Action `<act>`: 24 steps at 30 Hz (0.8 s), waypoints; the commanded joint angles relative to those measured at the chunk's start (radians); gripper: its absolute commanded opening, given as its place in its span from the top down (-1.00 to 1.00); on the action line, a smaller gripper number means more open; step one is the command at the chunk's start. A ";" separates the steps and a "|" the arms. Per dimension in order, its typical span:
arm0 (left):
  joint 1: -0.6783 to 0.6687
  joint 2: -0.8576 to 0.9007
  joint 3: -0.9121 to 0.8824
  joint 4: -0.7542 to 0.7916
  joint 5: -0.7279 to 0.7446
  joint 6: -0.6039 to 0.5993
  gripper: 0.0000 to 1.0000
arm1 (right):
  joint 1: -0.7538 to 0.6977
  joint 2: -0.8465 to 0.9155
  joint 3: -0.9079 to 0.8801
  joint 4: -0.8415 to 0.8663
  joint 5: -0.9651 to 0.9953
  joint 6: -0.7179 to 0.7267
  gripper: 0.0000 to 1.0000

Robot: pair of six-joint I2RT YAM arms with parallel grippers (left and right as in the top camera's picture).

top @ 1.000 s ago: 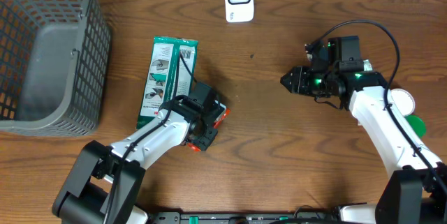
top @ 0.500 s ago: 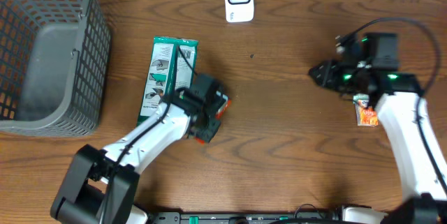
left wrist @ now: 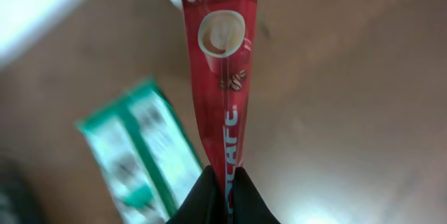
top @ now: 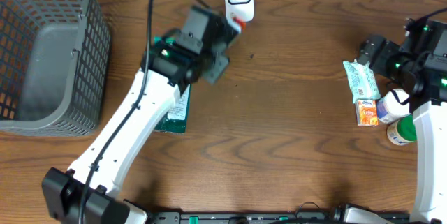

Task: Scan the item barcode
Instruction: 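Carry the red stick up to the scanner window with the left gripper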

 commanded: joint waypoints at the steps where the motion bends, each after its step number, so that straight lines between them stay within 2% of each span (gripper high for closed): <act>1: 0.031 0.090 0.061 0.107 -0.107 0.175 0.85 | -0.007 0.002 0.005 -0.019 0.057 -0.002 -0.99; 7: 0.054 0.257 0.087 0.301 -0.170 0.274 0.86 | -0.006 0.002 0.005 -0.047 0.057 -0.002 -0.99; 14: 0.093 0.536 0.290 0.343 -0.174 0.373 0.86 | -0.006 0.002 0.005 -0.049 0.057 -0.002 -0.99; 18: 0.106 0.637 0.349 0.451 -0.190 0.378 0.86 | -0.006 0.002 0.005 -0.049 0.057 -0.002 -0.99; 24: 0.114 0.698 0.365 0.635 -0.174 0.378 0.86 | -0.006 0.002 0.005 -0.049 0.057 -0.002 -0.98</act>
